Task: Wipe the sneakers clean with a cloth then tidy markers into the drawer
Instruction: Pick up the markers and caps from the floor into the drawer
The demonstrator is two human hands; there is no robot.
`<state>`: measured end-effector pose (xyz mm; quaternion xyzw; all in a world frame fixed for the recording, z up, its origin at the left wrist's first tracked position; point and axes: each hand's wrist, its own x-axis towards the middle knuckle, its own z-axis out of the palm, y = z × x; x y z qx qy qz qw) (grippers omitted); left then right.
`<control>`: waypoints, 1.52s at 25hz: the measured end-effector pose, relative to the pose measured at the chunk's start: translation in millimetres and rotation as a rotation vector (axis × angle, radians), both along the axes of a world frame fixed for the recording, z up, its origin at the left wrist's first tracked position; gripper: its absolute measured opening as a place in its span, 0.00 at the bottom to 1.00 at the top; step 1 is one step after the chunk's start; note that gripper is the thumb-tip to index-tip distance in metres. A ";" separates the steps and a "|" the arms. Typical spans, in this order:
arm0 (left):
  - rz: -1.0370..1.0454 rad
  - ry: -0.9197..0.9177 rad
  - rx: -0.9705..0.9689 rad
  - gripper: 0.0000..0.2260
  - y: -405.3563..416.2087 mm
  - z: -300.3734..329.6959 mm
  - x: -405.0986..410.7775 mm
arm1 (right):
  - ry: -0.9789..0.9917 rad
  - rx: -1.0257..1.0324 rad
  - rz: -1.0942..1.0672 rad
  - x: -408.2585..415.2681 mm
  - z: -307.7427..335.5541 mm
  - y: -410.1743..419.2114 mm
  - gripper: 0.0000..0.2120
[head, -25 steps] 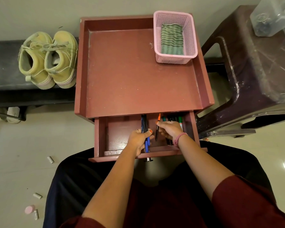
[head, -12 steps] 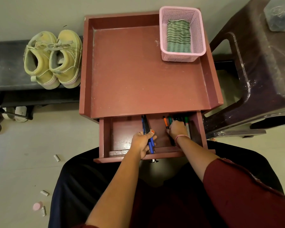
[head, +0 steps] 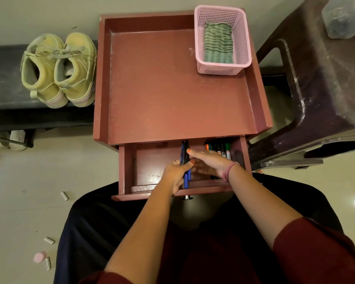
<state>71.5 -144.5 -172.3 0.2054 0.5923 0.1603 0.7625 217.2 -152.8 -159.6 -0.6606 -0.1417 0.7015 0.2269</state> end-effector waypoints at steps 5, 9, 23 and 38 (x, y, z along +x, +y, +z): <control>-0.235 0.046 0.104 0.01 -0.5 4.4 14.0 | -0.050 0.054 -0.020 1.5 -8.9 3.3 0.14; -0.246 0.053 -0.020 0.05 5.6 -1.8 21.1 | -0.034 0.022 -0.076 8.0 -19.7 3.7 0.15; -0.381 0.669 0.143 0.08 12.9 -50.9 30.8 | -0.821 0.113 0.298 18.4 -58.9 18.3 0.21; -0.712 0.675 0.328 0.12 12.4 -61.7 46.8 | -0.878 0.026 0.354 29.4 -71.0 5.2 0.09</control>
